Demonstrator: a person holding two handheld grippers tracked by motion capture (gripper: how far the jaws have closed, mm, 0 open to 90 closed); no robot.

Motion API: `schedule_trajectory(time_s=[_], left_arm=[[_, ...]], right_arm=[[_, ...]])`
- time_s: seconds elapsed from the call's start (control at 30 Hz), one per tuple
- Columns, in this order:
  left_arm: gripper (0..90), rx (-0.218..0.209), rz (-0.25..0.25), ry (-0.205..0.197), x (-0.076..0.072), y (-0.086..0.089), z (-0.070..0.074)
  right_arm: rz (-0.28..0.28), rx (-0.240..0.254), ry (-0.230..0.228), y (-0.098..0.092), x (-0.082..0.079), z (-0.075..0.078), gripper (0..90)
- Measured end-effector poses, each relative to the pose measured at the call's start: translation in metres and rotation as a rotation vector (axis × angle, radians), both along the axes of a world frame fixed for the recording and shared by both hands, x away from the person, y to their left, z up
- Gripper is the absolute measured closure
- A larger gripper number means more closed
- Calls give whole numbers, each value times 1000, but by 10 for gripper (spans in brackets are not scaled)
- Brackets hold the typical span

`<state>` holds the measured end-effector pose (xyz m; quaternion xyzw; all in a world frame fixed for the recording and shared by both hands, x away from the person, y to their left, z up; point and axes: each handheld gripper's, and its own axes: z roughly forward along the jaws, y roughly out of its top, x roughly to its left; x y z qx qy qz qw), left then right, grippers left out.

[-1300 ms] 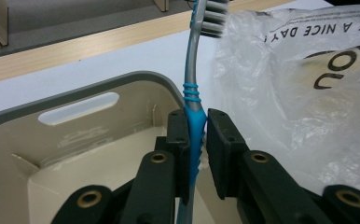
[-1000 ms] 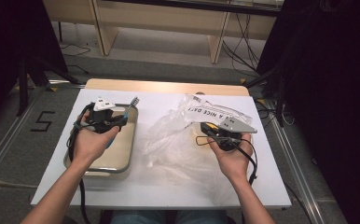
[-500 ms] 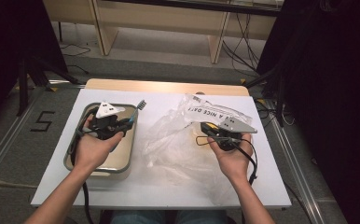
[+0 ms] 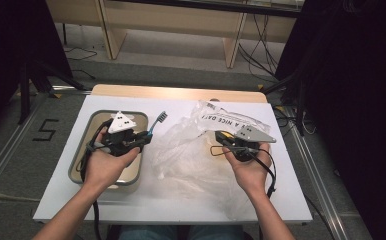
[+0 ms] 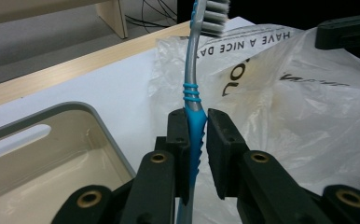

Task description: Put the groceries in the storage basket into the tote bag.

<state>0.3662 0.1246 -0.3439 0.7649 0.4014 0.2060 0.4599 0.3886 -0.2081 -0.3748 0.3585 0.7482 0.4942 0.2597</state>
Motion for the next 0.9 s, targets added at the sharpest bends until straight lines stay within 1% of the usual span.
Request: schedule_trajectory(time_s=[0.23, 0.33, 0.63, 0.9], left_arm=[[791, 5, -41, 2, -7, -11, -2], [791, 2, -51, 2, -9, -15, -3], [791, 11, -88, 7, -17, -26, -4], [791, 38, -128, 21, -26, -42, -10]], right_arm=[[0, 1, -1, 0, 0, 0, 900], [0, 1, 1, 0, 0, 0, 900], [0, 1, 1, 0, 0, 0, 900], [-1, 1, 2, 0, 0, 0, 900]])
